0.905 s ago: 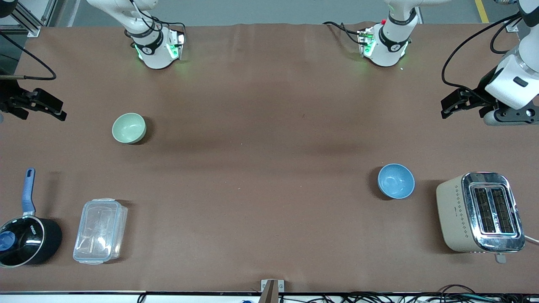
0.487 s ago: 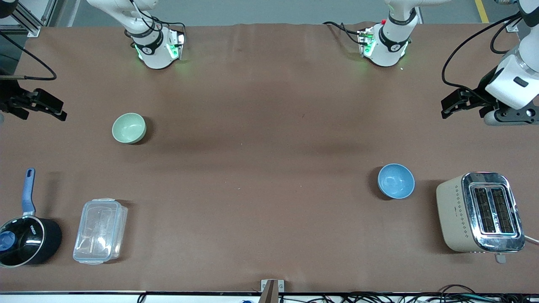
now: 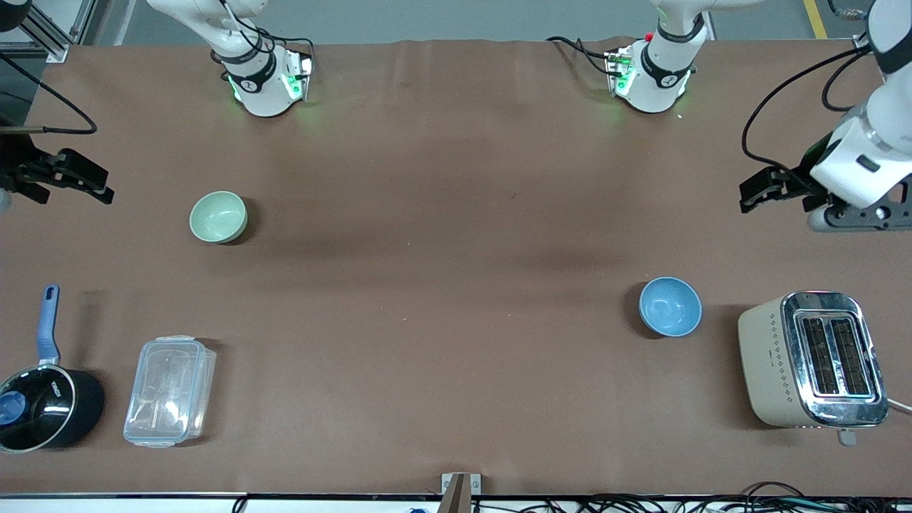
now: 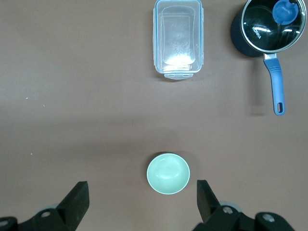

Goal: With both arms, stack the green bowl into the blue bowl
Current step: 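Reach the right gripper to the green bowl while the left gripper reaches the blue bowl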

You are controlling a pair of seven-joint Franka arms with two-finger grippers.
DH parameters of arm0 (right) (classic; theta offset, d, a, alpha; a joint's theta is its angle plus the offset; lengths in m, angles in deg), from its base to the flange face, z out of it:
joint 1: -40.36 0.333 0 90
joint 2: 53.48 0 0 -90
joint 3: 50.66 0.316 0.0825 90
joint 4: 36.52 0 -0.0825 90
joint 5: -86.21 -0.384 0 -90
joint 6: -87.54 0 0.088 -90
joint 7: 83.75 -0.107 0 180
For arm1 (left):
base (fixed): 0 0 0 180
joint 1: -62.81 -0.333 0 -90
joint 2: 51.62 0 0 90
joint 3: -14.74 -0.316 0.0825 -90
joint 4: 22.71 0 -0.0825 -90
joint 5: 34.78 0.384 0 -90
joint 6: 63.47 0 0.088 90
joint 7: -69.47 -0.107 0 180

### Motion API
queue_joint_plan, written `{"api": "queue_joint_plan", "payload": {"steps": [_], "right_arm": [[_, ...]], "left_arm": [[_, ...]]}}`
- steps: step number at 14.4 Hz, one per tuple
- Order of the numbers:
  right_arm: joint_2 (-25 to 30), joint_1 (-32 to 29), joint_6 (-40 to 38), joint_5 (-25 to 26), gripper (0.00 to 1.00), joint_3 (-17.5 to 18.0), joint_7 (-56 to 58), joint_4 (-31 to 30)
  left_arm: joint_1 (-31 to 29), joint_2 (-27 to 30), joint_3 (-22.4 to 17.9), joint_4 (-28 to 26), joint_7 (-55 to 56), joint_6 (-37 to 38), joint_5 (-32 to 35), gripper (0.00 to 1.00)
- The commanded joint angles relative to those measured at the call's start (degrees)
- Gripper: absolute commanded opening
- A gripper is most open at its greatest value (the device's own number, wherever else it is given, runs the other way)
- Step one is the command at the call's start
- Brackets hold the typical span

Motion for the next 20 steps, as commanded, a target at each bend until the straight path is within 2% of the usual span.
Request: {"api": "queue_joint_plan", "payload": {"steps": [1,4,10,12,15,16,20], "right_arm": [[0.4,-0.79,0.92,0.23,0.98,0.15,2.73,-2.14],[1.88,-2.46,3.73,0.84,0.98,0.15,3.08,-7.31],[7.59,-8.43,13.47,0.93,0.98,0.06,7.38,-26.28],[9.71,-10.37,20.93,0.93,0.98,0.06,9.4,-35.33],[9.28,-15.36,34.88,0.84,0.98,0.06,13.18,-46.57],[9.28,-16.08,39.29,0.84,0.98,0.15,13.45,-50.01],[7.26,-18.19,50.91,0.14,0.98,0.15,13.45,-57.94]], "left_arm": [[0.01,-1.48,0.26,1.15,-0.66,1.36,-0.08,1.0],[-0.42,-1.65,0.26,-2.79,0.57,-3.8,-0.52,1.0],[-0.51,-1.83,0.61,-9.73,0.65,-6.27,-0.26,1.0],[-0.51,-4.63,0.61,-14.65,0.74,-15.46,-0.26,1.0],[-1.04,-11.92,0.52,-16.25,0.74,-23.74,-0.08,1.0],[-1.56,-12.55,0.52,-17.82,0.57,-26.21,0.09,1.0],[-5.08,-13.6,0.52,-27.31,-0.49,-41.76,0.27,1.0]]}}
